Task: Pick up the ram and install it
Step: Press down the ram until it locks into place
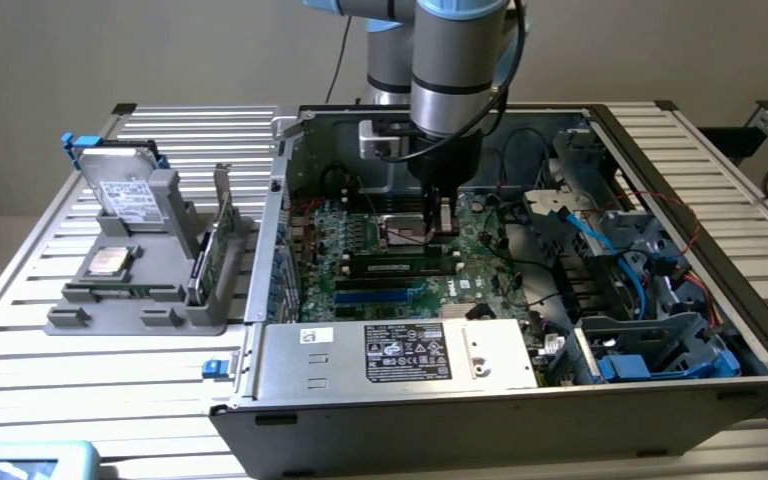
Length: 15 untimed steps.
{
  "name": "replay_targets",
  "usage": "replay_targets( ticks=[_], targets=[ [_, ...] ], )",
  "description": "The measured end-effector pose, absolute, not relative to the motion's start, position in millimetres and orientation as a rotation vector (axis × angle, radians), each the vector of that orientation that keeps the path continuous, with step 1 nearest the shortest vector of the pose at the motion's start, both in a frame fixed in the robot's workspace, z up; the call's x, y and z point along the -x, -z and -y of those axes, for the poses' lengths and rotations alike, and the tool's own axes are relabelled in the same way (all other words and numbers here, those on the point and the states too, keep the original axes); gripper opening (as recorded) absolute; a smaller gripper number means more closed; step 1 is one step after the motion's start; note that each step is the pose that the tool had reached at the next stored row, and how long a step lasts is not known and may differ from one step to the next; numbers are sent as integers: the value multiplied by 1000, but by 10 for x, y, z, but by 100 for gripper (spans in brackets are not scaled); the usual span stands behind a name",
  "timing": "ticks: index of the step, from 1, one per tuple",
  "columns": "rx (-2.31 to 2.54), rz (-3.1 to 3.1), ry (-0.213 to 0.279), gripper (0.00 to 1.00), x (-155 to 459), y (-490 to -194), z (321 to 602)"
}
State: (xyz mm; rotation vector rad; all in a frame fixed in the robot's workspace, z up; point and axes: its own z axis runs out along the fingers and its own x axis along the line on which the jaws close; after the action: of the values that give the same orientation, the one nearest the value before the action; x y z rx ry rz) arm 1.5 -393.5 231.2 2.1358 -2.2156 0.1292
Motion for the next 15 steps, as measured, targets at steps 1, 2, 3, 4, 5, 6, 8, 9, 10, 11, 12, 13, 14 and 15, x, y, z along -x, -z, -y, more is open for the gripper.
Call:
replay_targets(
  ticks=[1, 2, 3, 4, 5, 6, 8, 9, 10, 11, 12, 13, 14, 15],
  targets=[
    [-2136, 2216, -130, 11, -14, -2310, 3933],
    [-2136, 2216, -130, 11, -12, -2309, 3933],
    [-2136, 2216, -131, 11, -10, -2308, 3933],
    [-2136, 2216, -131, 11, -9, -2304, 3932],
    [-2136, 2216, -131, 11, -7, -2299, 3932],
    [-2136, 2216, -131, 11, -7, -2292, 3932],
    [-2136, 2216, -131, 11, -6, -2283, 3932],
    [-2136, 2216, -132, 11, -6, -2280, 3932],
    [-2136, 2216, -132, 11, -6, -2275, 3932],
    [-2136, 2216, -132, 11, -5, -2271, 3932],
    [-2136, 2216, -132, 11, -5, -2266, 3933],
    [-2136, 2216, -132, 11, -5, -2263, 3933],
    [-2136, 2216, -132, 11, -5, -2261, 3933],
    [-2137, 2217, -132, 11, -5, -2257, 3932]
  ],
)
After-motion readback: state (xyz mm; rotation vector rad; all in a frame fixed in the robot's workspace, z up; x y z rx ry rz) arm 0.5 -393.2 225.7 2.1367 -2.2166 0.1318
